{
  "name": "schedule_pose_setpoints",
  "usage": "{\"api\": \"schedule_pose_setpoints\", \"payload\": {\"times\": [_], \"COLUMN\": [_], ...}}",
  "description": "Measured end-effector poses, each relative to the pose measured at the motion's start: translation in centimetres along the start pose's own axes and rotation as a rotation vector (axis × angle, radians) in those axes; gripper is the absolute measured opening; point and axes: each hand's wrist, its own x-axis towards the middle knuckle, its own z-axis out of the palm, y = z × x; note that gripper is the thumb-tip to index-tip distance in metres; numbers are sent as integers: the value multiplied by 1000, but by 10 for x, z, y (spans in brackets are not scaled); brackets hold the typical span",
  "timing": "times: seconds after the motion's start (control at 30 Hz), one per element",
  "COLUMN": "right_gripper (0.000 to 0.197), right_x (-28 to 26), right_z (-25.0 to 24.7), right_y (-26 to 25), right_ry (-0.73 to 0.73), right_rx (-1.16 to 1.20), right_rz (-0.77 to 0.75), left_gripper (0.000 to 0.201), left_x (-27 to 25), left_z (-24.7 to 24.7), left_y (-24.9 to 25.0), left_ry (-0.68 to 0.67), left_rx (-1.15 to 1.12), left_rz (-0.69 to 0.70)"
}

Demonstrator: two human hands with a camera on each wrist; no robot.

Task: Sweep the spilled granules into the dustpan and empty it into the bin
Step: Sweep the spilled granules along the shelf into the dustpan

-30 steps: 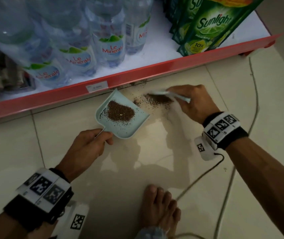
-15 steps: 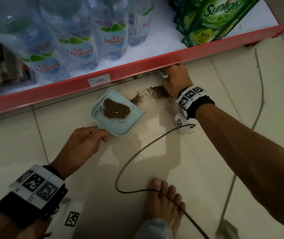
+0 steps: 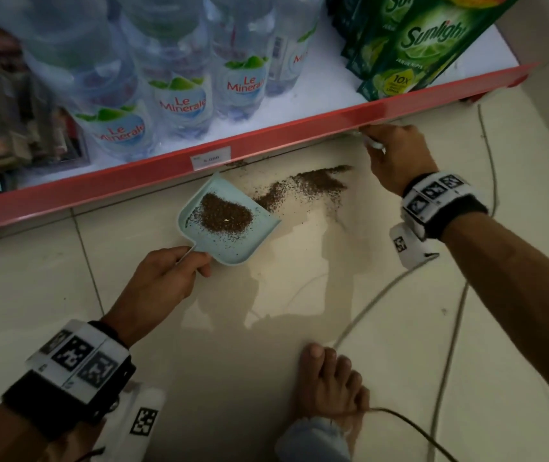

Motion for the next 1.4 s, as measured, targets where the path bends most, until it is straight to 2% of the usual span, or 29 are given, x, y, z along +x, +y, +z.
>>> {"api": "schedule_pose_setpoints", "payload": {"times": [0.07, 0.23, 0.3, 0.37, 0.43, 0.53, 0.6, 0.73, 0.87, 0.93, 1.0, 1.1, 1.2, 1.3, 1.33, 1.4], "right_gripper": [38, 32, 31, 31, 29, 22, 18, 23, 56, 51, 44, 36, 29, 29, 30, 36], "right_x": [-1, -42, -55, -53, -40, -11, 4, 11, -5, -12, -20, -30, -27, -9, -5, -3], "right_z": [10, 13, 7, 5, 7, 21, 34, 57, 52, 37, 21, 3, 7, 25, 32, 36], "right_y": [-8, -49, -58, -61, -61, -67, -79, -104, -121, -118, -106, -82, -72, -81, -88, -107], "right_ry": [-81, -185, -172, -53, 46, 2, -59, -146, -345, -385, -359, -187, -41, -43, -75, -177], "right_rx": [-8, 217, 239, 210, 84, -77, -45, 147, 202, 197, 160, 141, 93, 44, 55, 107], "right_rz": [88, -181, -241, -181, -45, 174, 184, 10, -327, -463, -503, -444, -263, -93, -96, -198], "left_gripper": [35, 35, 35, 35, 35, 36, 37, 36, 35, 36, 36, 36, 35, 35, 35, 34], "left_x": [2, 4, 3, 1, -2, -7, -10, -14, -17, -20, -23, -29, -30, -26, -25, -24], "left_z": [-2, -6, -9, -12, -14, -18, -21, -24, -25, -27, -31, -37, -38, -35, -34, -33], "left_y": [1, 1, -2, -4, -6, -8, -8, -9, -12, -15, -19, -25, -26, -24, -23, -24], "left_ry": [-3, -19, -19, -13, -11, 0, 5, 27, 38, 43, 47, 53, 58, 58, 57, 57], "left_rx": [0, -21, -29, -43, -50, -33, -28, -31, -24, -16, -21, -59, -70, -69, -70, -81], "left_rz": [13, 35, 33, 27, 22, 24, 25, 7, -3, -6, -18, -35, -38, -33, -27, -18]}}
